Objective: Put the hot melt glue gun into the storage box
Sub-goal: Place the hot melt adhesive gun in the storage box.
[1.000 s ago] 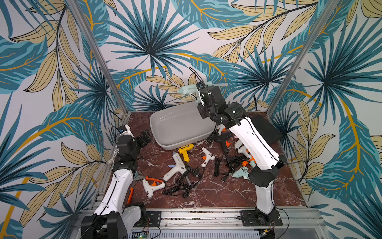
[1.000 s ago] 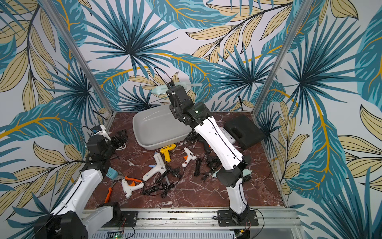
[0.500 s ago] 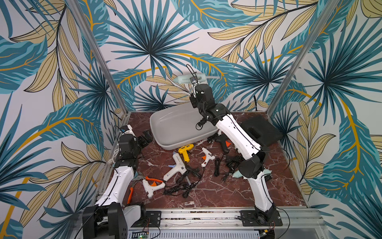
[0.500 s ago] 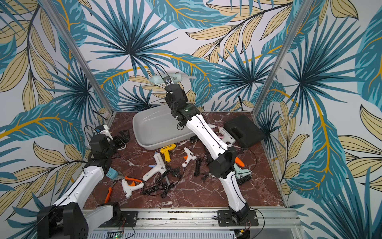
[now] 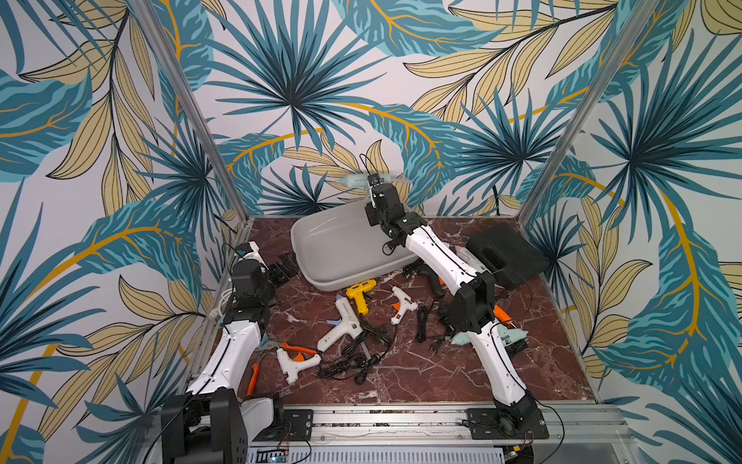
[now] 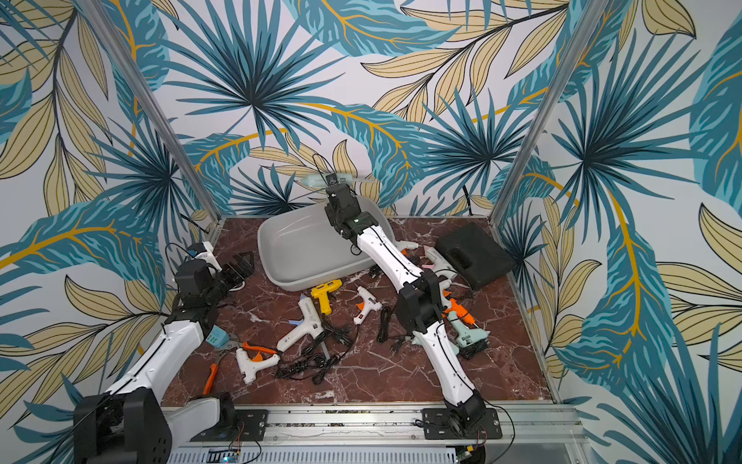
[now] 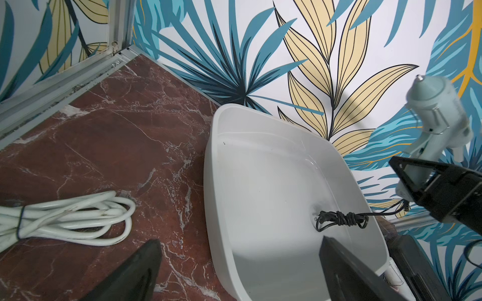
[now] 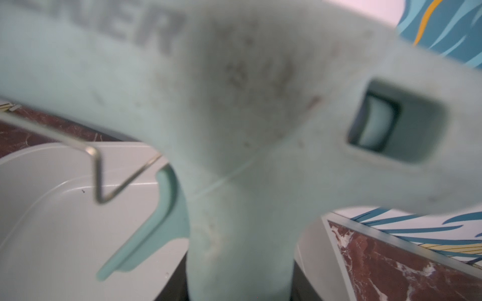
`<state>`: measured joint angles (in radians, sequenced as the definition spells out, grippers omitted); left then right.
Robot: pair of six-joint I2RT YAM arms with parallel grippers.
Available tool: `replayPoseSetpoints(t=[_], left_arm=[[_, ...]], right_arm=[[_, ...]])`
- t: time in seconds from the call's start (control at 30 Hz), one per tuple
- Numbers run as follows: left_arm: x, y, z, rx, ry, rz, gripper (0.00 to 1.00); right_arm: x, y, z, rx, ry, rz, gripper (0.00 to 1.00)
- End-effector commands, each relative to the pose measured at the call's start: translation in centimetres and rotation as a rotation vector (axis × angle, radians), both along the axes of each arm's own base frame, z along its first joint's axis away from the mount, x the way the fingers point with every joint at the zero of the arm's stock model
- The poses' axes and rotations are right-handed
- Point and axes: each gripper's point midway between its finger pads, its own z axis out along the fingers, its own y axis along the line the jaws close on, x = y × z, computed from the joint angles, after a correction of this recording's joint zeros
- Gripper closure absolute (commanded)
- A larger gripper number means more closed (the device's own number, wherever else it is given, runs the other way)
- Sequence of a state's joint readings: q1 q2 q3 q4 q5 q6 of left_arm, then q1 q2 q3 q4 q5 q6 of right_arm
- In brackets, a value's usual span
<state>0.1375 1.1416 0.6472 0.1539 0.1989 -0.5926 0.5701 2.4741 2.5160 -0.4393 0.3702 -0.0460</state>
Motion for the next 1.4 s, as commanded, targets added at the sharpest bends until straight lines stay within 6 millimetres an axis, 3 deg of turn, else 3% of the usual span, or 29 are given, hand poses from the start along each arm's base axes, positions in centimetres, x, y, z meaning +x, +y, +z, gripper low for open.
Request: replayPoseSetpoints(t=[0.0, 0.3, 0.63, 0.9, 1.17, 1.37], left_arm=[[0.8, 0.4, 1.8, 0.015, -0.052, 0.003, 0.0], [1.4, 0.1, 1.0, -0.012, -0.037, -0.018, 0.0], [1.7, 0.0, 0.2, -0.018, -0.021, -0.026, 0.0], [1.9, 0.0, -0.1, -0.02, -0.016, -0.028, 0.0], [2.0, -0.1, 0.0, -0.022, -0.012, -0.03, 0.0], [2.1, 0.0, 0.1, -0.02, -0.015, -0.028, 0.0]], right_arm=[[-0.5, 0.7, -0.8, 0.081, 0.065, 0.036, 1.0], [-0.6, -0.2, -8.2, 0.075, 0.267, 0.079, 1.0], [0.2, -3.0, -13.1, 0.039, 0.361, 0.024, 1.0], [0.9, -4.0, -14.6, 0.068, 0.39, -0.007, 0.97], [0.5, -2.7, -17.8, 0.152, 0.467, 0.012, 0.91], [0.3, -2.4, -18.2, 0.184, 0.495, 0.014, 0.9]])
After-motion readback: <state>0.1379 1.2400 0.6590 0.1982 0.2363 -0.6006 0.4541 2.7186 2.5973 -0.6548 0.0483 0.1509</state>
